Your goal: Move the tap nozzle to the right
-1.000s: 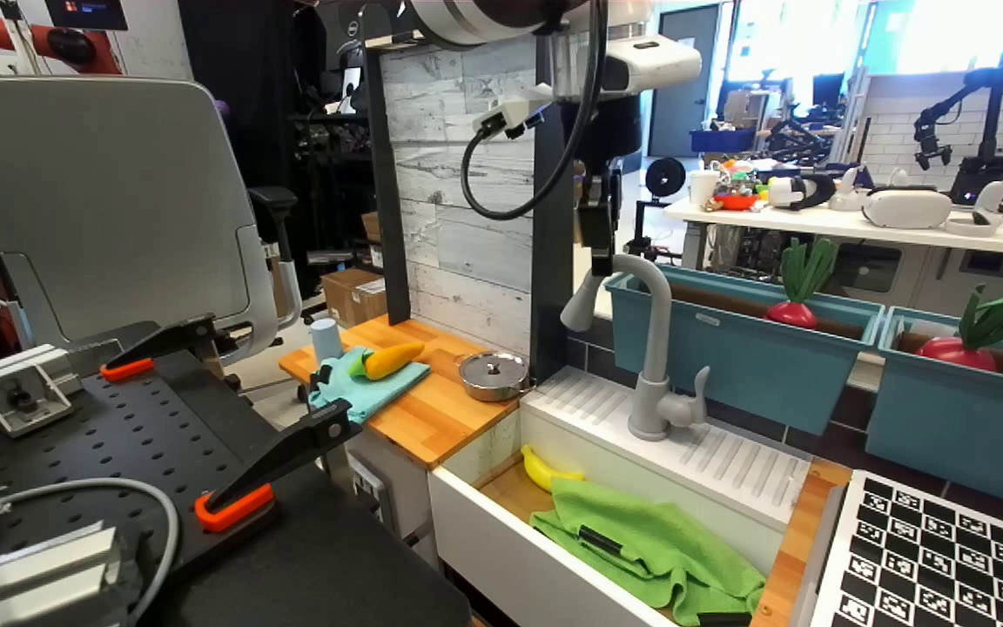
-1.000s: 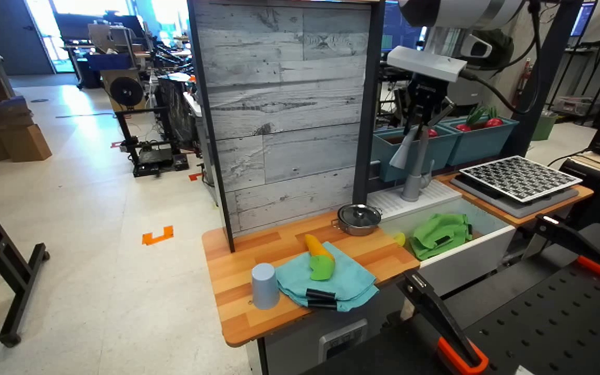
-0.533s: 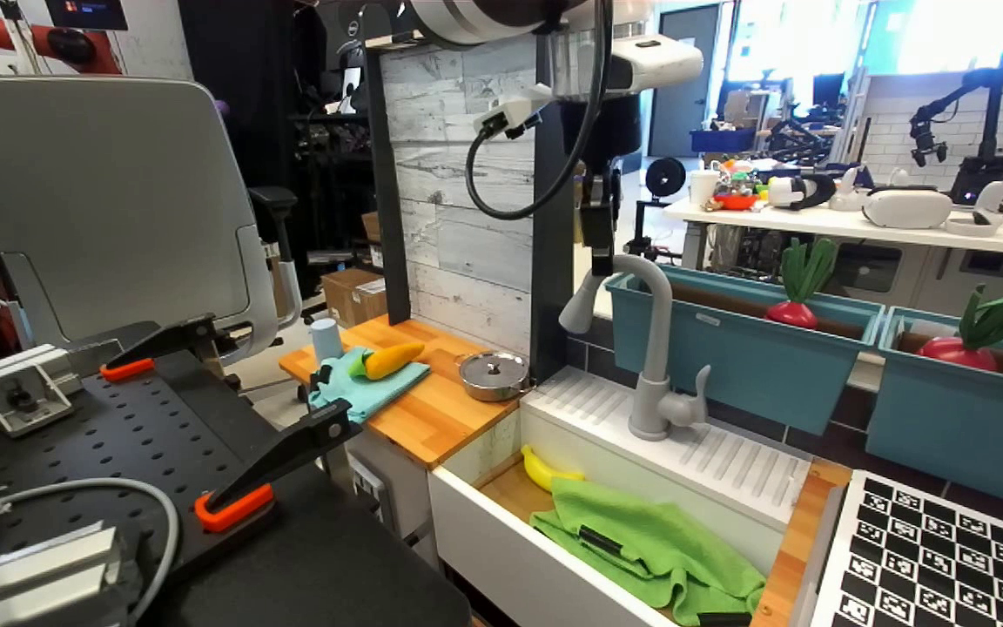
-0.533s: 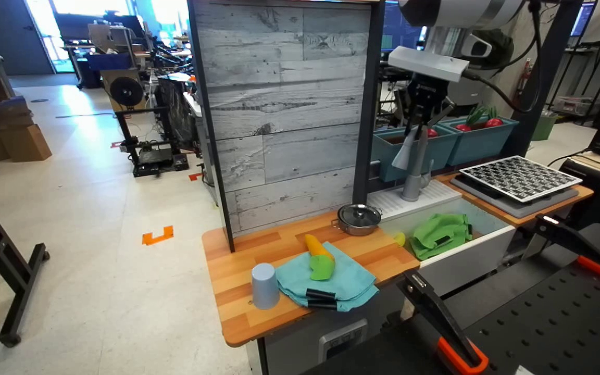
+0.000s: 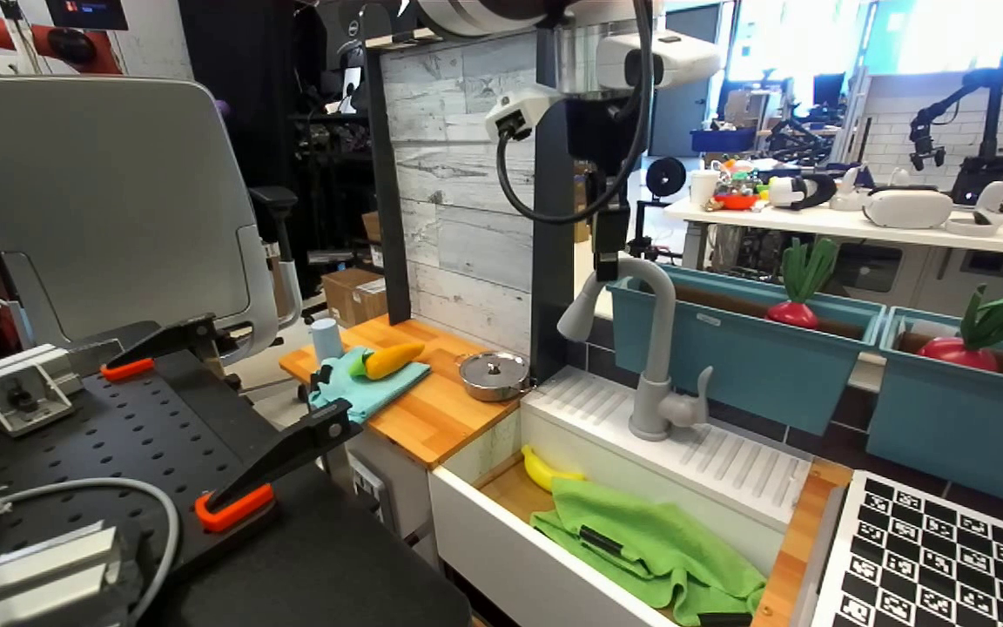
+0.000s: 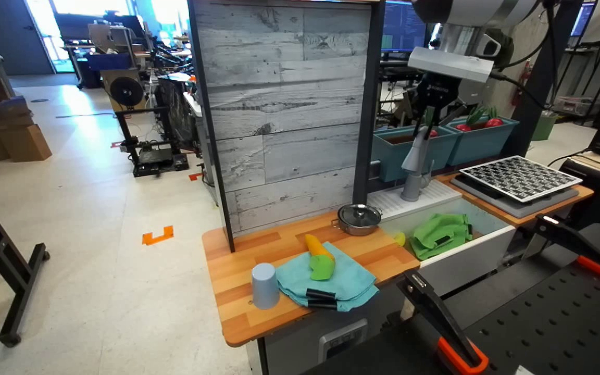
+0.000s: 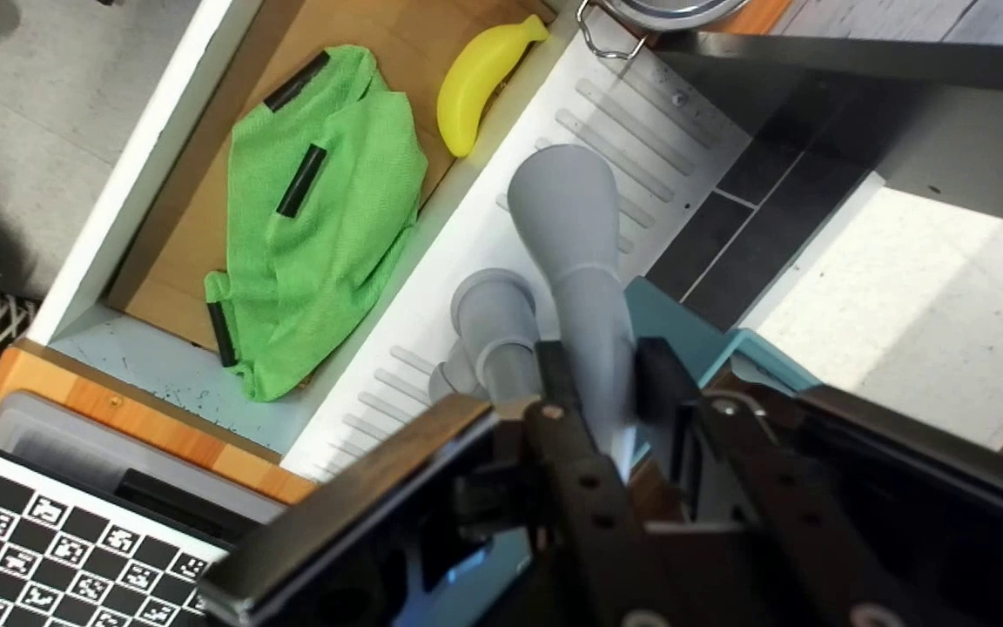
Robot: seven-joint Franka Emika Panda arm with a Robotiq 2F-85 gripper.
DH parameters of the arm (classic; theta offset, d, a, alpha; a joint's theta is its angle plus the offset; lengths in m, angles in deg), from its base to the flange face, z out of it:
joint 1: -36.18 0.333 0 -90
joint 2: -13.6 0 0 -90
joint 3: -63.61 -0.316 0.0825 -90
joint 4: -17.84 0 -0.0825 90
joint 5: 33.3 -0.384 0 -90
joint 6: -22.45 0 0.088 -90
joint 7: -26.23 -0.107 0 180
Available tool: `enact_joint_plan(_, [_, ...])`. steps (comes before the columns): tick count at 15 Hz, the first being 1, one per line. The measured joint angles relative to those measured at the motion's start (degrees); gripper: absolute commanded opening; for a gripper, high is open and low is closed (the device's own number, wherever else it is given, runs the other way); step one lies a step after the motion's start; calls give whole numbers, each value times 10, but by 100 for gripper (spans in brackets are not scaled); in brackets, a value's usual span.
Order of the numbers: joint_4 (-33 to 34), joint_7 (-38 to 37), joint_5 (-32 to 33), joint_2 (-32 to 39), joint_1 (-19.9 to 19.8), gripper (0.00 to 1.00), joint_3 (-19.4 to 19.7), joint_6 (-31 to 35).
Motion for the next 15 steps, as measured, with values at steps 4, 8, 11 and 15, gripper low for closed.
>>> enact_joint_plan(4, [-3,58,-20,-4,-23,14,-16,-3])
enact_joint_plan(8, [-3,74,-29,-3,-33,63,-21,-7])
enact_joint_plan(11, [-7,77,-29,-3,-34,84,-16,-10])
enact_joint_plan(15, [-14,78,-29,0,-34,100,-8,-10])
